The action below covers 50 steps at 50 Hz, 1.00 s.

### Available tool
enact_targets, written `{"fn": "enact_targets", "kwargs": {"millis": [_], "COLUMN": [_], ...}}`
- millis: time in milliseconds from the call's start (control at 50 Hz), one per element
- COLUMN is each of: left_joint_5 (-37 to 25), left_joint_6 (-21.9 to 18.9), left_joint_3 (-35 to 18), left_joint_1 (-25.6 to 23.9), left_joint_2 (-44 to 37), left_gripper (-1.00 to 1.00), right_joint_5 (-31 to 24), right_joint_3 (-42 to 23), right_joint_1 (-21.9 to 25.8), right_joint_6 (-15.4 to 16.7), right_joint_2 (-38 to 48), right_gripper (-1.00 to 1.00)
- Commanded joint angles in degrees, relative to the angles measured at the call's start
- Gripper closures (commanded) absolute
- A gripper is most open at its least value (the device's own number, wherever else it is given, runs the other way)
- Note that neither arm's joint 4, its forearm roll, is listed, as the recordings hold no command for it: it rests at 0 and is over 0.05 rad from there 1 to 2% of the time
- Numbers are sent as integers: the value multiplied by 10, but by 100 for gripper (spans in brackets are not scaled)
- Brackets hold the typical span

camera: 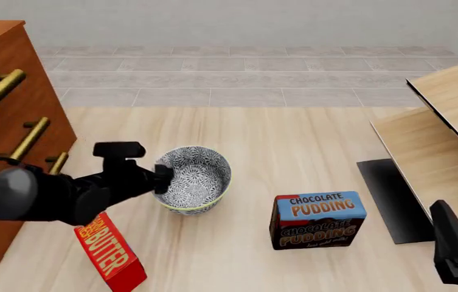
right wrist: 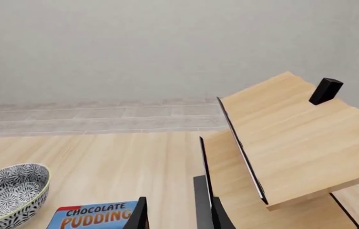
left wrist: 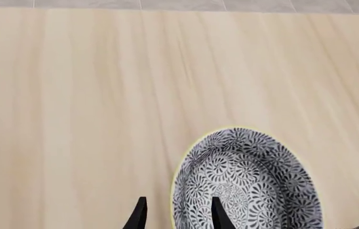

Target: Close the top drawer of the cabinet and put the bowl on top of it.

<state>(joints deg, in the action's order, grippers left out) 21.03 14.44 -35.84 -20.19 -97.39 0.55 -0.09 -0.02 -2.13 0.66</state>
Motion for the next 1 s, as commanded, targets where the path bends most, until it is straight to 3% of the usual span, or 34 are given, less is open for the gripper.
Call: {"fn": "enact_targets", "kwargs": {"millis": [20,560,580,1000], "left_joint_5": [17,39,39,34], "left_joint_6": [9,16,17,32], "left_joint_3": [4,7,7,15], "left_joint_1": [-7,-10,-11,-24], "left_joint_2": [-21,-48,-48,-9], "left_gripper": [-100,-100,100,100], "right_joint_5": [-1,-1,-1,3], "right_joint_3": [0,0,0,-1], "right_joint_1": [-2,-3,-2,0], "right_joint_6": [-2,-2,-2,0], "right_joint_2": [-1,-2,-2,4], "right_gripper": [-100,-100,-100,-100]}}
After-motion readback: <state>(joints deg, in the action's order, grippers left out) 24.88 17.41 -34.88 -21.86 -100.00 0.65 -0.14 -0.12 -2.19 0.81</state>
